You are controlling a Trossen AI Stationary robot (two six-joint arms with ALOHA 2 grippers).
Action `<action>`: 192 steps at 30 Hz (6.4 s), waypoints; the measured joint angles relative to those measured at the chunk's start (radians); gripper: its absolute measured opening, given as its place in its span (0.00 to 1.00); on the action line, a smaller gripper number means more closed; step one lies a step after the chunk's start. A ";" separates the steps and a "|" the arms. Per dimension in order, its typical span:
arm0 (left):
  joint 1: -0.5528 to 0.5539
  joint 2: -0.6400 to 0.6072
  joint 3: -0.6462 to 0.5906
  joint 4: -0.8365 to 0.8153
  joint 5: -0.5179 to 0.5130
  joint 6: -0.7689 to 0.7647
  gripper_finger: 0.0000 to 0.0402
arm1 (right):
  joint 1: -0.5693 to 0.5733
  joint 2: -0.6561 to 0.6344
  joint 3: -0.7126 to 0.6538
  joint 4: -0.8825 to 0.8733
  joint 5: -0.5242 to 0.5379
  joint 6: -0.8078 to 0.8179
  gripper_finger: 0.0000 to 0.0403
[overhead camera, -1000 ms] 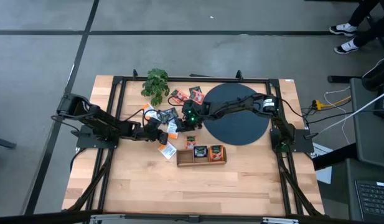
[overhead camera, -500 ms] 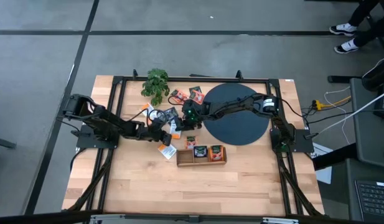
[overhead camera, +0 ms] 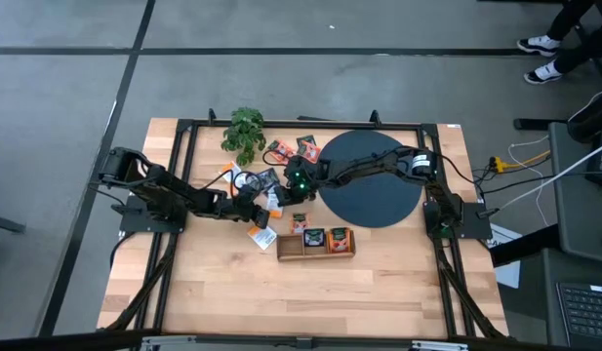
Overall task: Pick & Place Tea
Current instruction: Put the white tea bag into the left section of the wooden organizer
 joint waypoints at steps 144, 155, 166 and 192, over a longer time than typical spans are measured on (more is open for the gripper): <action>-0.138 -0.061 0.203 0.240 0.168 0.726 0.00 | 0.287 -1.094 -0.412 -0.635 0.379 -0.389 0.04; -0.173 -0.044 0.206 0.154 0.113 0.684 0.00 | 0.302 -1.099 -0.412 -0.639 0.379 -0.392 0.05; -0.179 -0.045 0.206 0.077 0.038 0.677 0.00 | 0.302 -1.099 -0.412 -0.638 0.379 -0.393 0.02; -0.177 -0.051 0.206 0.061 0.029 0.741 0.17 | 0.302 -1.099 -0.412 -0.638 0.379 -0.384 0.05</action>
